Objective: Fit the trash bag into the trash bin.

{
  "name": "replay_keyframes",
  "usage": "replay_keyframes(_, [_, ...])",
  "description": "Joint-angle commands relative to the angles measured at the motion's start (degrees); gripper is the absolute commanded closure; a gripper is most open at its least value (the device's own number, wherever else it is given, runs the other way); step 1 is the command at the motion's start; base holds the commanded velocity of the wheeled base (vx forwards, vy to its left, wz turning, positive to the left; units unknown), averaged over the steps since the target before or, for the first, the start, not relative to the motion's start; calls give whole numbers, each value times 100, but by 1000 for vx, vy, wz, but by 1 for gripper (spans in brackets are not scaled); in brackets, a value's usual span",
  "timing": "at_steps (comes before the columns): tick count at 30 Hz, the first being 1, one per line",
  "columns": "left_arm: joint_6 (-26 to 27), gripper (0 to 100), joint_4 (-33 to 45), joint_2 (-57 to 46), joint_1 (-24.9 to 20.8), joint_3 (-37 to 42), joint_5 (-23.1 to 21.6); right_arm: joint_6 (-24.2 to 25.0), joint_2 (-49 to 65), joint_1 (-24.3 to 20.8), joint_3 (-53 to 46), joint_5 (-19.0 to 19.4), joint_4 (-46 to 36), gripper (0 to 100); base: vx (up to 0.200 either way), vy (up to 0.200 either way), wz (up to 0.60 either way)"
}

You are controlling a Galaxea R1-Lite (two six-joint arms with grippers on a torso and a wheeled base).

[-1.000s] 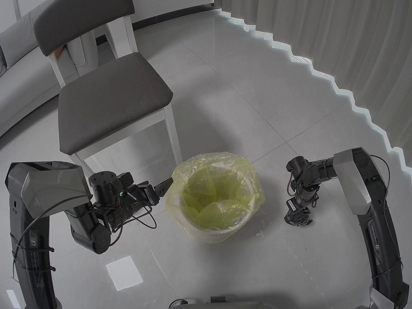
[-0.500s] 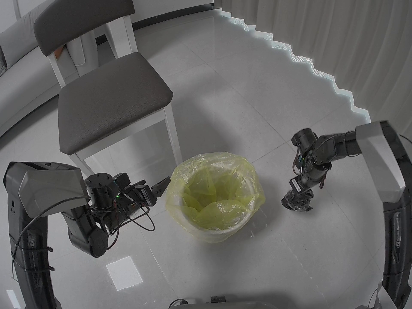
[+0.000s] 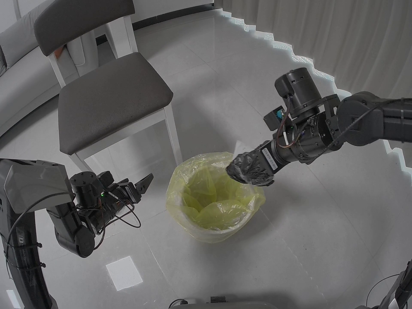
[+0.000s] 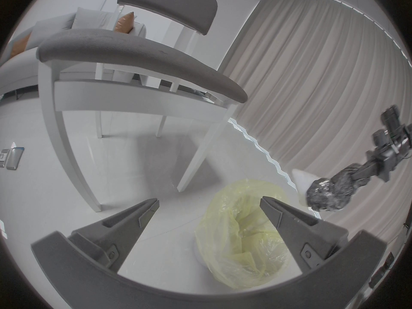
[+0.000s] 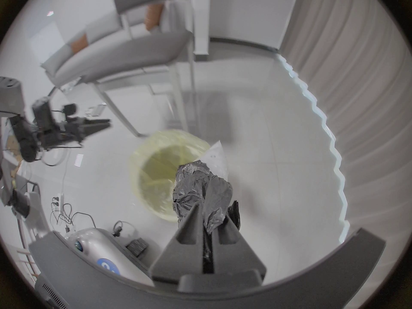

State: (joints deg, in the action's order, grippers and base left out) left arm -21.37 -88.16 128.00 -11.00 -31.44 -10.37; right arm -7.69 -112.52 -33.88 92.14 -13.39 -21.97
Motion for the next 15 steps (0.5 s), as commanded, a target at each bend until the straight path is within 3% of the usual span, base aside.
replay_keyframes(1, [1, 0, -34, -109, 54, 103, 132, -31, 345, -655, -108, -15, 272, 100, 0, 0, 0])
replay_keyframes(6, [1, 0, -34, -118, 36, 103, 141, -92, -33, -734, -82, -15, 386, 100, 0, 0, 0])
replay_keyframes(15, [1, 0, -34, -74, 36, 77, 238, -233, -1527, -655, 806, 161, 580, 100, 0, 0, 0])
